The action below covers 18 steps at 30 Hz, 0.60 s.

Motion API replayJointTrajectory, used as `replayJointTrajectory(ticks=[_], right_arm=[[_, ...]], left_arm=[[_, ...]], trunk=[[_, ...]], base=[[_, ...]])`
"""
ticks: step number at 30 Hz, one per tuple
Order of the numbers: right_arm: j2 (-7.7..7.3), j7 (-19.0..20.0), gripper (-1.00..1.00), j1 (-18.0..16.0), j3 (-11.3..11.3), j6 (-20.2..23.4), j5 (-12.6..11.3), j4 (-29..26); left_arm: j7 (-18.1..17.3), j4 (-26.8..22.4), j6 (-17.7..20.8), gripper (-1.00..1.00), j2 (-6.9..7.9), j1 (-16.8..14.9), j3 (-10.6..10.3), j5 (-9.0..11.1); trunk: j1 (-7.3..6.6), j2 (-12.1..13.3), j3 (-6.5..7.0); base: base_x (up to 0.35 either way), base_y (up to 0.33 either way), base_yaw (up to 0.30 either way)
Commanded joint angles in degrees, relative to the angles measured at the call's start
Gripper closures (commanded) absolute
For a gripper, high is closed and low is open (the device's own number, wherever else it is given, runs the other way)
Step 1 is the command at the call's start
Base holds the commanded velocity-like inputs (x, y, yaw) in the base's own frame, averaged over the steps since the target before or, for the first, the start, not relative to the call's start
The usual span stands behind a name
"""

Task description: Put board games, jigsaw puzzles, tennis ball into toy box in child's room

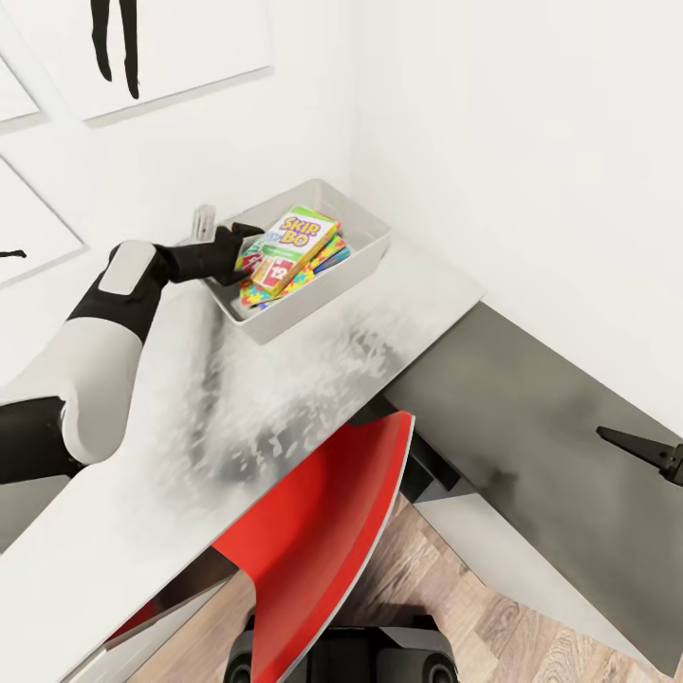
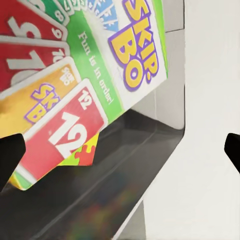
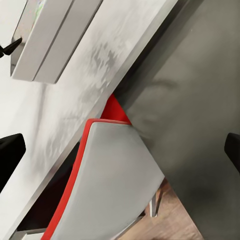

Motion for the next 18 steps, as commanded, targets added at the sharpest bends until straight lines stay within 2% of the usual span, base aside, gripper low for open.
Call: replayJointTrajectory(ticks=[1,4,10,17,18], right_arm=[[-0.02,0.3,-1.0,0.0,0.0,0.2,0.2,0.0],[-0.03,0.3,-1.0,0.0,0.0,0.2,0.2,0.0],[0.08,0.3,-1.0,0.0,0.0,0.2,0.2,0.0],[0.53,0.3,-1.0,0.0,0.1,0.2,0.2,0.0],[0.67,0.3,-1.0,0.0,0.2,0.2,0.2,0.0]], left_arm=[[1.5,-0.1,0.7,-1.0,-0.05,0.0,0.7,0.6],[4.1,-0.3,1.4,-1.0,-0.08,0.1,1.9,0.6],[7.0,-0.4,2.0,-1.0,-0.14,0.0,2.8,0.6],[8.2,-2.0,3.9,-1.0,-0.13,-0.2,3.1,0.7],[8.4,-4.1,4.7,-1.0,-0.13,-0.1,3.1,0.7]], trunk=[[0.03,-0.1,-0.07],[0.03,-0.1,-0.07],[0.03,-0.1,-0.07],[0.03,-0.1,-0.07],[0.03,-0.1,-0.07]], base=[[0.0,0.0,0.0],[0.0,0.0,0.0],[0.0,0.0,0.0],[0.0,0.0,0.0],[0.0,0.0,0.0]])
